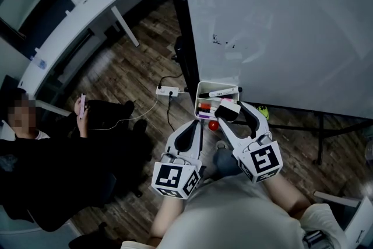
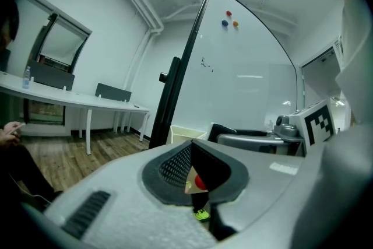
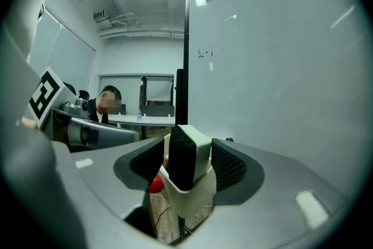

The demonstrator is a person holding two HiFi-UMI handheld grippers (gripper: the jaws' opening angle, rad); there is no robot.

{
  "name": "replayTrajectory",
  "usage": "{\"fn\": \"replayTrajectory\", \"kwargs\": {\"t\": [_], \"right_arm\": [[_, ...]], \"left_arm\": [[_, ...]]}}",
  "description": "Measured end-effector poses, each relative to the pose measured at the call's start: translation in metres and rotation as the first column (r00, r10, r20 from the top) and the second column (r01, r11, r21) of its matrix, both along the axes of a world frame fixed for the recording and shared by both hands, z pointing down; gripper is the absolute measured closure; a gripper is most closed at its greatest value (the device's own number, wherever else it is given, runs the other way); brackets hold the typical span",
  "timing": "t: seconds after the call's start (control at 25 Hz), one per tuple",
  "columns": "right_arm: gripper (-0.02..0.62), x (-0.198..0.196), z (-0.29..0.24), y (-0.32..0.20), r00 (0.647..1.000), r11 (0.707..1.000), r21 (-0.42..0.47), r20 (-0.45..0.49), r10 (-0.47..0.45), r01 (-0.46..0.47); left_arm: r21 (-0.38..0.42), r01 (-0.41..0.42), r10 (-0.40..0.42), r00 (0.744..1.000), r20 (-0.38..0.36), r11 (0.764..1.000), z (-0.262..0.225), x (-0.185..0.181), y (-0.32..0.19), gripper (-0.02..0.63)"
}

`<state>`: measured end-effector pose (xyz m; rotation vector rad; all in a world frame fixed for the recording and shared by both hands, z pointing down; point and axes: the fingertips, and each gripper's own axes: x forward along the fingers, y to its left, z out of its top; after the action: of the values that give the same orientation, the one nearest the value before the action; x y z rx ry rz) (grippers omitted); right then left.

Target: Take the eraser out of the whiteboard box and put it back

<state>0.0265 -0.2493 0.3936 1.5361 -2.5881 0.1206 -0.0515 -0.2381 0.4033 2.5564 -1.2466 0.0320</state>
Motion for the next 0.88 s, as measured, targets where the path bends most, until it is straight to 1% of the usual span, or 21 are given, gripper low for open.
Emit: {"fn": "replayTrajectory", "kwargs": {"t": [0.32, 0.64, 0.88], "right_arm": [[0.353, 0.008, -0.004, 0.01, 0.999, 0.999, 0.007, 0.007, 0.032, -0.032], [0.356, 0.008, -0.01, 0.027, 0.999, 0.999, 0.019, 0.007, 0.05, -0.05], [0.36, 0.003, -0.021, 0.044, 0.998, 0.998, 0.034, 0.026, 0.058, -0.059]], "left_arm": [[-0.002, -0.012, 0.012, 1.0, -0.002, 1.0, 0.001, 0.002, 0.009, 0.601], [0.004, -0.024, 0.024, 1.0, -0.004, 1.0, -0.003, 0.0, 0.022, 0.601], [0.012, -0.037, 0.038, 0.999, -0.004, 0.999, -0.007, 0.0, 0.035, 0.601]]}}
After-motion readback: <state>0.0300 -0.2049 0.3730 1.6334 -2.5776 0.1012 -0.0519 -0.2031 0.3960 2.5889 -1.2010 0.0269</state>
